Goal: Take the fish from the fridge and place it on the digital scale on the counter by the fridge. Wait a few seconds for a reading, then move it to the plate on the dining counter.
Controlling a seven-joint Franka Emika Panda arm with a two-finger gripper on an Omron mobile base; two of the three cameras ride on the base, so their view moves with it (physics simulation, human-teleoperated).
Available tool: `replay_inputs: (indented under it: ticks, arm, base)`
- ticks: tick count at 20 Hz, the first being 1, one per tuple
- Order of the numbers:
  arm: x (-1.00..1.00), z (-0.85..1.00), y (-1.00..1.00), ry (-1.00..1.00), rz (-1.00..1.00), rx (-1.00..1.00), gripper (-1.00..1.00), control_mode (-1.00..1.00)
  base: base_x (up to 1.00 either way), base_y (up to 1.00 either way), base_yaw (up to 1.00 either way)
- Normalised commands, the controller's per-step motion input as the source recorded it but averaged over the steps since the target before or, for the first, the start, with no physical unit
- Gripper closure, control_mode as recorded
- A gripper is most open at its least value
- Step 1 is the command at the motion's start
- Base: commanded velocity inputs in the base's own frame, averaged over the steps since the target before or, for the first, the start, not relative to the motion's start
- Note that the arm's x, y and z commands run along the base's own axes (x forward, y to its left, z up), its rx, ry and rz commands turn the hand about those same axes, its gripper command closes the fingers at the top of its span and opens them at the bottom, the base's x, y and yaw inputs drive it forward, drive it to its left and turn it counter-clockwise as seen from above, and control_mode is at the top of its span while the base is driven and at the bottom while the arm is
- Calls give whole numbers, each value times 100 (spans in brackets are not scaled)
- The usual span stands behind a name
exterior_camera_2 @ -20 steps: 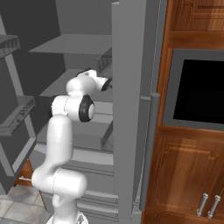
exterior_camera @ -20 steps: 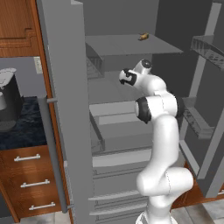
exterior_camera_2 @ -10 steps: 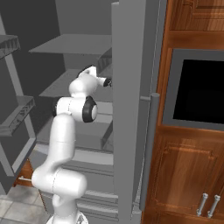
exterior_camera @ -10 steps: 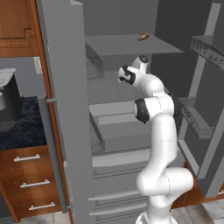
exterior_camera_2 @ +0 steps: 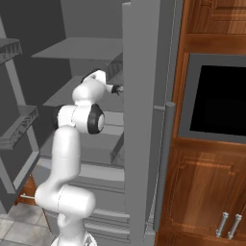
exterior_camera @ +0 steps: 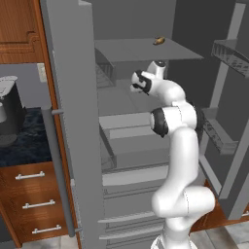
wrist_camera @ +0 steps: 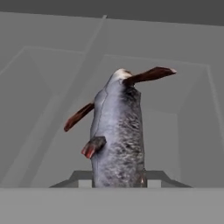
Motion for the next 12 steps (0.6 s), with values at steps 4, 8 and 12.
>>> replay_inputs:
  ticks: [4, 8, 12]
  arm:
    - [-100, -7, 17, -15, 0, 0, 100, -100]
    - [-100, 0, 11, -9, 0, 0, 100, -100]
    - [-100, 0, 15, -22, 0, 0, 100, -100]
  base:
    - [0, 0, 0]
    - [0, 0, 0]
    - [0, 0, 0]
